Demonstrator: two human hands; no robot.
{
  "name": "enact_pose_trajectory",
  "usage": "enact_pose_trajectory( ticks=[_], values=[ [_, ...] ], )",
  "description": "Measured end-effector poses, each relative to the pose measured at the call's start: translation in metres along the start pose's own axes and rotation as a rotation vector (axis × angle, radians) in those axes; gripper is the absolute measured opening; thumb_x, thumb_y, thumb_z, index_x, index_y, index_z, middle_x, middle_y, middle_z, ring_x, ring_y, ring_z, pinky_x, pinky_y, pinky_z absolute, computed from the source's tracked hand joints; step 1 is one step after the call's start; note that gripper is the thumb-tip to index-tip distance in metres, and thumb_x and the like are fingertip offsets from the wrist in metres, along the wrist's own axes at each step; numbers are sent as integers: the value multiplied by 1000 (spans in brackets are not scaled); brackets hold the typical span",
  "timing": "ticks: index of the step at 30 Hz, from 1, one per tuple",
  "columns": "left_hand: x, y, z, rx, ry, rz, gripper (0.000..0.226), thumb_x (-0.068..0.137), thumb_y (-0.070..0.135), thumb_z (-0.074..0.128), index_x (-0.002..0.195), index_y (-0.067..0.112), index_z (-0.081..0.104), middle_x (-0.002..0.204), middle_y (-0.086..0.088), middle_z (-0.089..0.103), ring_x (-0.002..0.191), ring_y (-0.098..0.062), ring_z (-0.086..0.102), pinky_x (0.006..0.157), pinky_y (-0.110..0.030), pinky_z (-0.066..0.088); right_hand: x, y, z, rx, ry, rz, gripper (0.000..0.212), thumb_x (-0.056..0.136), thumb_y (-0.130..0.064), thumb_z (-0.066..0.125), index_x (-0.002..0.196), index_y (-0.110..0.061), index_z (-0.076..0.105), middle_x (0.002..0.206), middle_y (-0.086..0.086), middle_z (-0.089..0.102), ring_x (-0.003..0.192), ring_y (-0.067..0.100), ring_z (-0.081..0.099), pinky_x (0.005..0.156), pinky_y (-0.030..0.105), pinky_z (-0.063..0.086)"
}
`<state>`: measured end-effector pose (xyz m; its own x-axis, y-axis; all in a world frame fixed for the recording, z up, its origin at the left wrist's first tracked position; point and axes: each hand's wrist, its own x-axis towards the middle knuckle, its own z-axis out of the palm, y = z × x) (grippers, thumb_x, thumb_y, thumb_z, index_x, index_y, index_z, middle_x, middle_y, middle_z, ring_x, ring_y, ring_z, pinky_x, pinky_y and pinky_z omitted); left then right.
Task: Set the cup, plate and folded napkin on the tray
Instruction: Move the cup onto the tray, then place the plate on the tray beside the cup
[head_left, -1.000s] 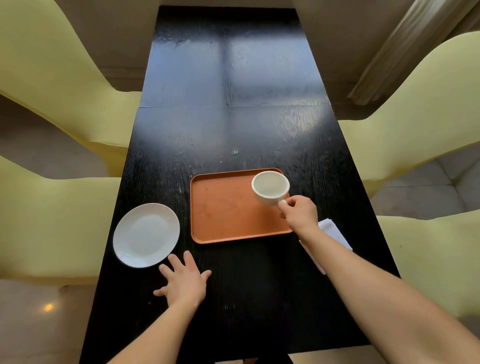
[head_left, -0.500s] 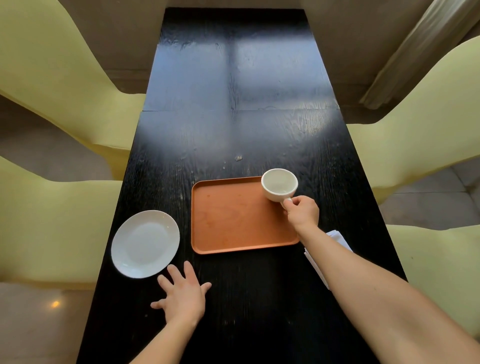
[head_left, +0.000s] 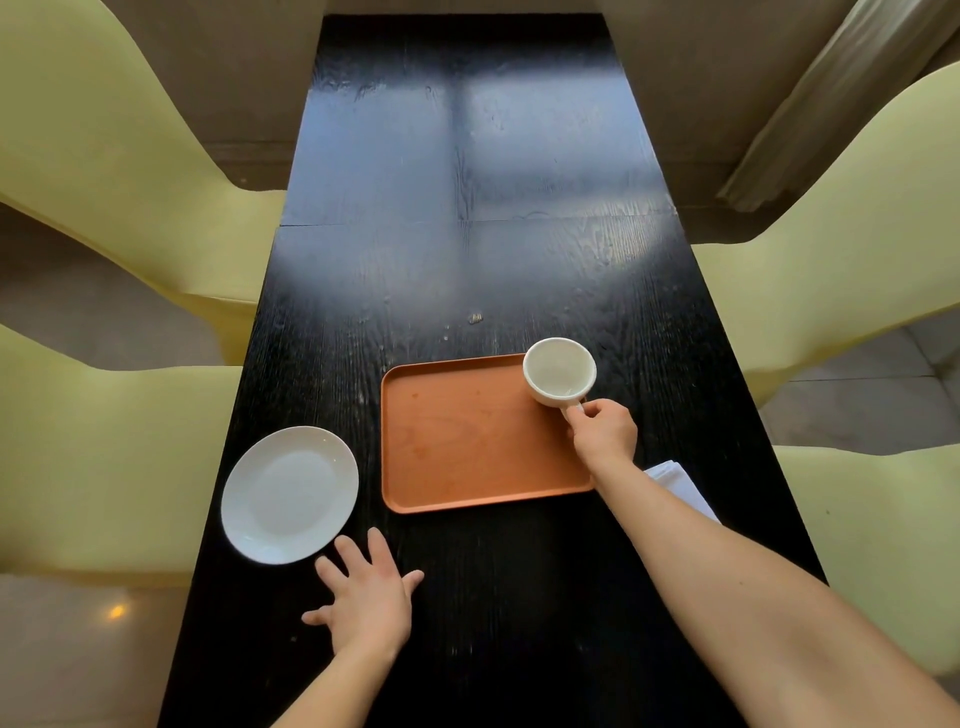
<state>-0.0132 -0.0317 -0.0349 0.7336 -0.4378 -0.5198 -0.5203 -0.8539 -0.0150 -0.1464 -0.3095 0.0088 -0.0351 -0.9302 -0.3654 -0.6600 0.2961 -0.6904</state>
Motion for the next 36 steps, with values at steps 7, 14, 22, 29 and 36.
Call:
enact_pose_trajectory(
  ticks=[7,14,22,29,36],
  values=[
    [-1,-1,0,8,-7,4,84,87,66,49,150,22,14,145,-16,14,133,-43,17,92,-74,44,-11,12,-10,66,-18,4,21,88,-29,73,103,-21,60,98,3,70,91,27,73,88,46,58],
    [-5,-5,-7,-44,-27,20,85,90,63,49,153,25,8,154,-14,8,142,-41,10,99,-70,40,-47,23,-6,44,-78,-31,14,89,-20,68,101,-24,62,87,-6,67,79,19,73,81,44,62],
    [-18,-61,-2,-57,40,165,67,95,56,44,152,28,23,162,-6,14,151,-26,8,114,-56,29,-100,2,41,-57,-407,-201,8,91,-23,68,97,-28,67,89,-6,71,67,6,73,71,36,66],
    [-17,-120,-1,-69,101,50,65,96,55,42,150,22,32,159,-11,25,150,-31,13,115,-57,28,-156,-29,114,-244,-654,-291,11,95,-24,65,102,-18,72,81,-1,73,67,14,74,67,34,66],
    [0,-134,-1,-126,142,-13,70,96,57,40,151,16,26,160,-15,21,151,-34,9,116,-58,26,-176,-31,167,-277,-627,-91,25,95,-29,65,107,-8,70,78,6,75,63,18,76,76,44,65]
  ],
)
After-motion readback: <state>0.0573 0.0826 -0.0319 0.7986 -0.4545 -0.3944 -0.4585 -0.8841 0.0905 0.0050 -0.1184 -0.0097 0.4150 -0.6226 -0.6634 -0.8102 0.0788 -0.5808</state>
